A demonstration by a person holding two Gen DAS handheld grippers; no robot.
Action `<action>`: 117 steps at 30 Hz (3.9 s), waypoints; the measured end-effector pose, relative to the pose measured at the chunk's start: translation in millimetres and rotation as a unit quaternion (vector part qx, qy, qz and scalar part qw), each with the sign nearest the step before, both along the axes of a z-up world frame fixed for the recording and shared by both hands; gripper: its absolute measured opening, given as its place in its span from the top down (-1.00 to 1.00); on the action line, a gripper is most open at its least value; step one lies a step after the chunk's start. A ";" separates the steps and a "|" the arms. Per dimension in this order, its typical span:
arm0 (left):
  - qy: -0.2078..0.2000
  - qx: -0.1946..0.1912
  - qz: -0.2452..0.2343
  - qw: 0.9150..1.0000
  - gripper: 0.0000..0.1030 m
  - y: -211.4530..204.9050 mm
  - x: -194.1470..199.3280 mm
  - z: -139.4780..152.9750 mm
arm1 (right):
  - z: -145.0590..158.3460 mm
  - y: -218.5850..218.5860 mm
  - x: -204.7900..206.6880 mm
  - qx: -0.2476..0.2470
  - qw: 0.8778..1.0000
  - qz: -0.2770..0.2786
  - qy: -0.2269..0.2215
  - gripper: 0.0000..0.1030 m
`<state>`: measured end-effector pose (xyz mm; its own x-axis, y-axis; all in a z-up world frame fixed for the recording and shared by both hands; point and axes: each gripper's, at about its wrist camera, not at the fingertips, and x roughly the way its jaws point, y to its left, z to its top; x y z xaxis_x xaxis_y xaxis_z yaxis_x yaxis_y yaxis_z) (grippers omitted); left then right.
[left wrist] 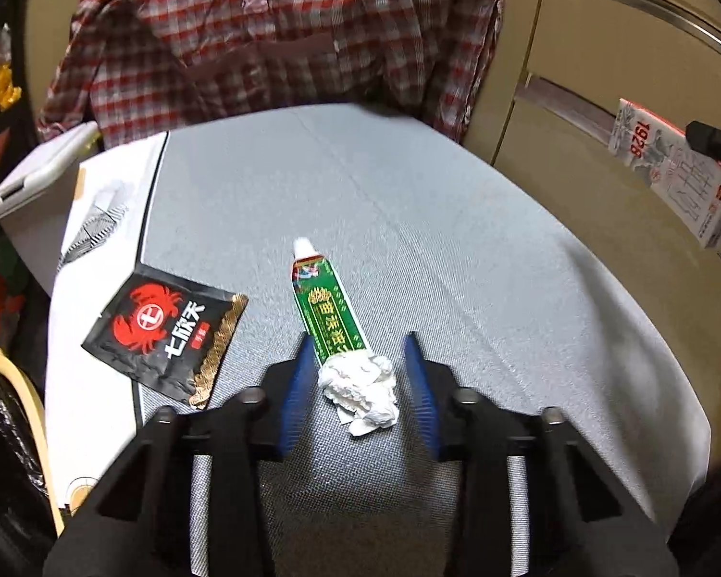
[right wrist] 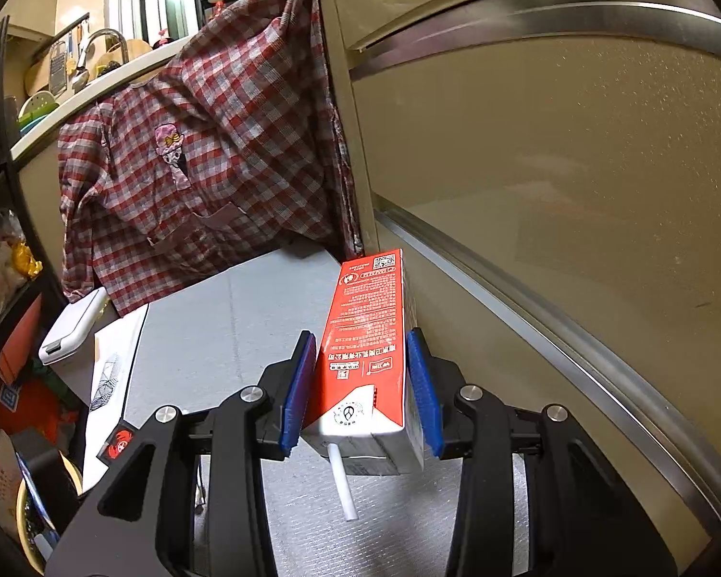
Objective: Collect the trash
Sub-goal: 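Grasp the white tissue by the green tube with the left gripper while the right holds the carton, then grasp the white milk carton with the right gripper and lift it, then carry the tissue and white carton over the bin and open both grippers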
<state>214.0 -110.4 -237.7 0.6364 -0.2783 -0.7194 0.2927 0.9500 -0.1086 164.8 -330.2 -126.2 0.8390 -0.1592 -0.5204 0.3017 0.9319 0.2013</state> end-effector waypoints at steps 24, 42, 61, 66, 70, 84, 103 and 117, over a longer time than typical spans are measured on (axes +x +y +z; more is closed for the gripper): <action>-0.082 -0.030 0.053 0.995 0.72 69.2 -38.9 91.0 | 8.4 37.6 -10.3 -0.047 0.998 0.037 0.008 0.85; -0.108 -0.064 0.098 0.987 0.72 131.3 -60.5 114.9 | -91.5 38.5 14.3 -0.046 0.980 0.084 0.173 -0.54; -0.115 -0.076 0.102 0.985 0.72 139.0 -63.5 118.5 | -89.0 59.0 3.1 -0.082 0.973 0.137 0.169 0.06; -0.122 -0.070 0.113 0.984 0.72 147.8 -69.5 127.6 | -53.0 66.4 -5.1 -0.084 0.982 0.131 0.110 0.06; -0.132 -0.061 0.123 0.982 0.72 154.5 -77.2 137.9 | -21.3 85.5 -9.7 -0.087 0.984 0.140 0.066 0.06; -0.122 -0.015 0.197 0.973 0.72 229.2 -114.0 153.5 | 38.6 220.0 -34.5 -0.052 0.959 0.279 -0.003 0.06; -0.110 -0.011 0.275 0.955 0.72 317.6 -143.0 151.5 | 40.1 383.4 -51.9 -0.062 0.906 0.420 -0.001 0.06; -0.076 -0.024 0.275 0.958 0.72 333.6 -113.8 124.7 | 5.9 416.9 -26.7 -0.071 0.900 0.428 0.038 0.05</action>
